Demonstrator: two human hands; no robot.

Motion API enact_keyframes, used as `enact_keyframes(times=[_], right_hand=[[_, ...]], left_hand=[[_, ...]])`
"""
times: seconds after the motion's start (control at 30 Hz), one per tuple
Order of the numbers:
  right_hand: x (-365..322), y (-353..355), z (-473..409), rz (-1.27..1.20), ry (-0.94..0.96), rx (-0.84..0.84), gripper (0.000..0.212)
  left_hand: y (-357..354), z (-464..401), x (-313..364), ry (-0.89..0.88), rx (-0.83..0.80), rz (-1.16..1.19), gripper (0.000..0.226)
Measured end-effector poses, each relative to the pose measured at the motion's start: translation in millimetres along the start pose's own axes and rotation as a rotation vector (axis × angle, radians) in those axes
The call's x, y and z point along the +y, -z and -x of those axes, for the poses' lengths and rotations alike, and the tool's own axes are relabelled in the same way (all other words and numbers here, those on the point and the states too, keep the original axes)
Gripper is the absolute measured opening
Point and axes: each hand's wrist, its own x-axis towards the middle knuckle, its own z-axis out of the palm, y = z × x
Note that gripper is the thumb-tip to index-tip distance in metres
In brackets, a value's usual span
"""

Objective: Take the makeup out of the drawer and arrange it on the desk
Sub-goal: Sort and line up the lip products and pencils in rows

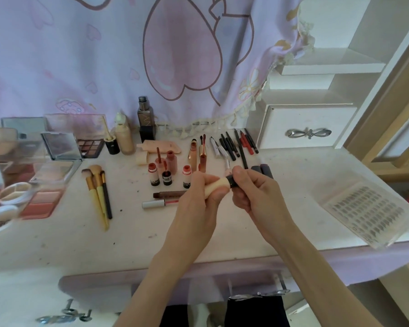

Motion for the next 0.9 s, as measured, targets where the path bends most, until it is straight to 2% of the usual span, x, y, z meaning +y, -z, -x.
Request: enact_keyframes(times=[0.07,0.23,0.3,0.4,0.47,0.57,0.73,0.77,0.9], right_hand=[[4,-3,2,0.018,0.025,-0.004,0.055],[5,-7,10,0.106,0.148,-0.027,0.018],[3,-6,10,0.137,0.132,-0.043,0.009],[0,-9,10,0.196,0.079,-0.043,0.01],[0,-11,9,0.17,0.039,-0.03,0.018],[-2,-14,8,0.169,0.003,-0.089,0.014],[-2,-20,7,0.355,-0.023,-0.217,0.01],[-2,-23,7,0.374,-0.03,-0.222,0.008],[-4,-30,3,0.328,-0.107,-0.197,0.005]], left_hand=[[5,1,-2,0.033,-0.02,0.006,0.008],[17,-1,-4,0.122,-0.017,0.061,0.028],[26,-2,-5,0.103,-0.059,-0.021,0.038],[35,1,-8,0.066,-0.158,-0.183,0.033],[37,8,-11,0.009,-0.197,-0.279,0.036],[45,13,-15,-0.005,-0.195,-0.275,0.015],[56,16,-19,0.075,-0.255,-0.214,0.048],[56,17,-19,0.085,-0.256,-0.211,0.048],[60,20,-20,0.085,-0.194,-0.245,0.024]])
